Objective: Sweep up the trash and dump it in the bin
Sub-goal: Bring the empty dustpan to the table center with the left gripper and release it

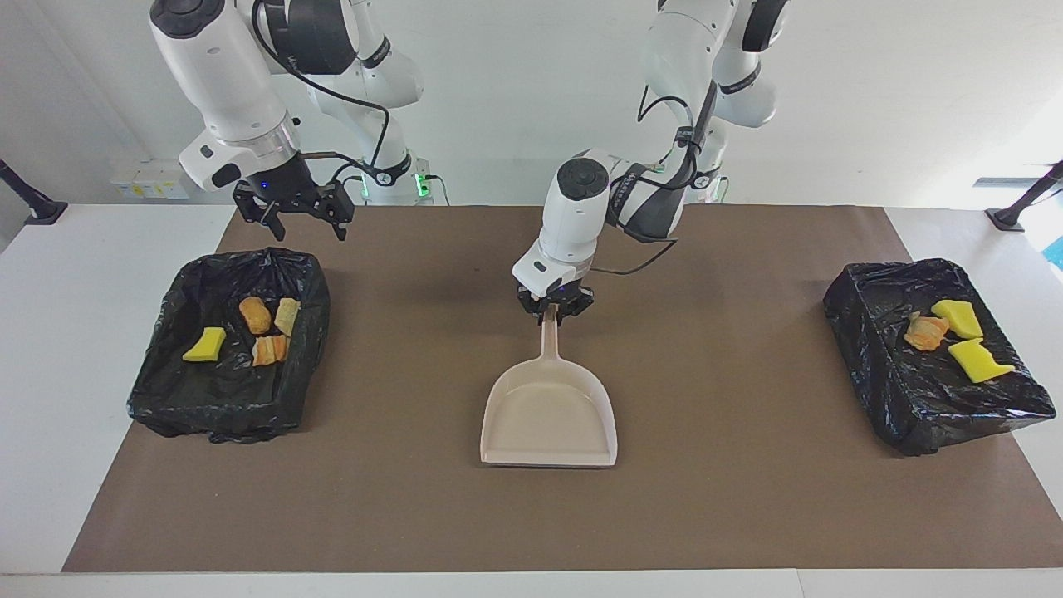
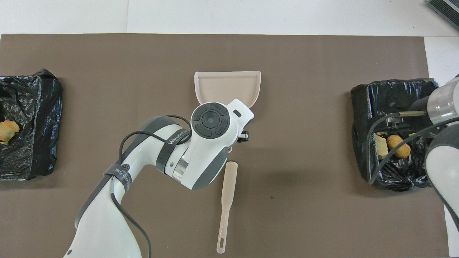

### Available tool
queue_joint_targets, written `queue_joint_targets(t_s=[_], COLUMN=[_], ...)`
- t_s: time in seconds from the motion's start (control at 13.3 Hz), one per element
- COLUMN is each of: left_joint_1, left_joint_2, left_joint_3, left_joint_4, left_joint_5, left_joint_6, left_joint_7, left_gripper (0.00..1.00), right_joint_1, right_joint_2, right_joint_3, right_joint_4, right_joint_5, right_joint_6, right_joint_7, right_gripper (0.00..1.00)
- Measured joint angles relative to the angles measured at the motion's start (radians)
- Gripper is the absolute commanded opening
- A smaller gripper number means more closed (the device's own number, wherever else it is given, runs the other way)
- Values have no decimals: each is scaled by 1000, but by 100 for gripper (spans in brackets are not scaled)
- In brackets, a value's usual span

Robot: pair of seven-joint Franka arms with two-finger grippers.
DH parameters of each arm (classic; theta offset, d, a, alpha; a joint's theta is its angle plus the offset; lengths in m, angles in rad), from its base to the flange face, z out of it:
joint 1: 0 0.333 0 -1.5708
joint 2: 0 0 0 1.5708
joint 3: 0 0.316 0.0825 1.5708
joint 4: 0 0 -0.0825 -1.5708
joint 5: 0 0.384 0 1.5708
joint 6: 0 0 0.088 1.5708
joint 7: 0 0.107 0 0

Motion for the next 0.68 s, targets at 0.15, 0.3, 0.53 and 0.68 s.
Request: queue_joint_targets(t_s=[0.15,0.3,0.53,0.68], left_joint_1=[1,3,42,110], left_joint_2=[-3,-20,-56,-80], left_joint_3=[12,31,64,69], left_joint_4=[12,26,43,71], left_joint_5=[0,0,1,2], left_joint_6=[0,-2,-47,-132], left_joint_7=[-38,-47,-36,50], left_gripper=[100,100,100,100], right_joint_1=[0,-1,-1,-1], right_joint_2=[0,0,0,0], right_joint_3=[-3,-4,-4,-4], right_joint_4=[0,0,1,1], right_joint_5=[0,0,0,0], right_joint_6=[0,0,0,0], right_joint_7=[0,0,0,0], right_gripper=[100,100,100,100])
